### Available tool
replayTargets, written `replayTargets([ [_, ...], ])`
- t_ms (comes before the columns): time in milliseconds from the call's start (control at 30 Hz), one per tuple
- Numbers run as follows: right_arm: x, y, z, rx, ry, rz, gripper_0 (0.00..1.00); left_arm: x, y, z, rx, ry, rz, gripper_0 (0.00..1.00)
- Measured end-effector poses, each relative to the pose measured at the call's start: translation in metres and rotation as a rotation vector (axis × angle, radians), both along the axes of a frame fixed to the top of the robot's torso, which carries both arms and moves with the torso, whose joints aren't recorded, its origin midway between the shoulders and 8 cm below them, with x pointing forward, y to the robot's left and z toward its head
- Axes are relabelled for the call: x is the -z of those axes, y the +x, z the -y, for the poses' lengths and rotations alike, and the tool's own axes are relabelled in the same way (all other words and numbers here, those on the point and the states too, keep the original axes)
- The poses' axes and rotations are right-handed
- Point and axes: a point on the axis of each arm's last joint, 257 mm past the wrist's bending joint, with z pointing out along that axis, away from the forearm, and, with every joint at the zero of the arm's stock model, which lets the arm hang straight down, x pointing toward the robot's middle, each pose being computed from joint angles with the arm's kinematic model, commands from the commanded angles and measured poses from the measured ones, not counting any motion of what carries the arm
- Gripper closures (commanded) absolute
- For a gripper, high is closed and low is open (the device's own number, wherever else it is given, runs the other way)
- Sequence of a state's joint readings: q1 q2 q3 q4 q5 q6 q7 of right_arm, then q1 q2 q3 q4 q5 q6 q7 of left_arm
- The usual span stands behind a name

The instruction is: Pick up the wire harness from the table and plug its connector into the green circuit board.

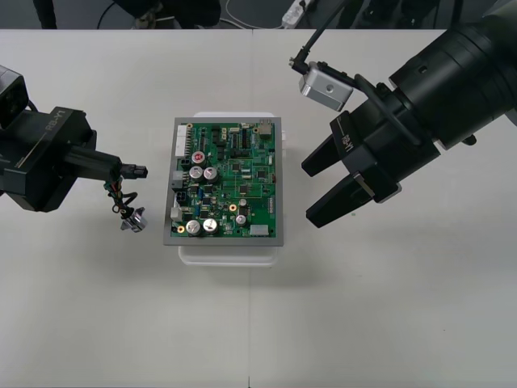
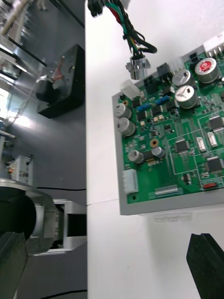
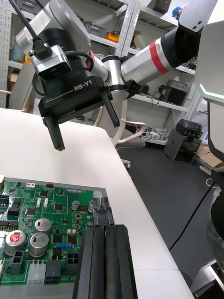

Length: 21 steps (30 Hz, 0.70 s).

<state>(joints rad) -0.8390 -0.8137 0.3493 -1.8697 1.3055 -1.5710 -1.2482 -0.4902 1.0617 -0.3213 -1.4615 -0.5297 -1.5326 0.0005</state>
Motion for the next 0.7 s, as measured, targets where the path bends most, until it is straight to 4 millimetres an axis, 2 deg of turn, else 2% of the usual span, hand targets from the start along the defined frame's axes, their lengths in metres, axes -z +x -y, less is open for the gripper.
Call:
replayTargets([
  [133, 0.005, 0.008, -0.005, 0.011, -0.012, 0.057, 0.0, 0.002, 0.003, -0.002, -0.009, 0.003, 0.004, 1.0],
  [400, -0.006, 0.02, -0.025, 0.023, 0.031, 0.139, 0.0, 0.007, 0.006, -0.005, -0.022, 0.016, 0.009, 1.0],
  [700, -0.004, 0.029, -0.03, 0.038, 0.006, 0.225, 0.0, 0.014, 0.014, -0.011, -0.043, 0.009, 0.067, 1.0],
])
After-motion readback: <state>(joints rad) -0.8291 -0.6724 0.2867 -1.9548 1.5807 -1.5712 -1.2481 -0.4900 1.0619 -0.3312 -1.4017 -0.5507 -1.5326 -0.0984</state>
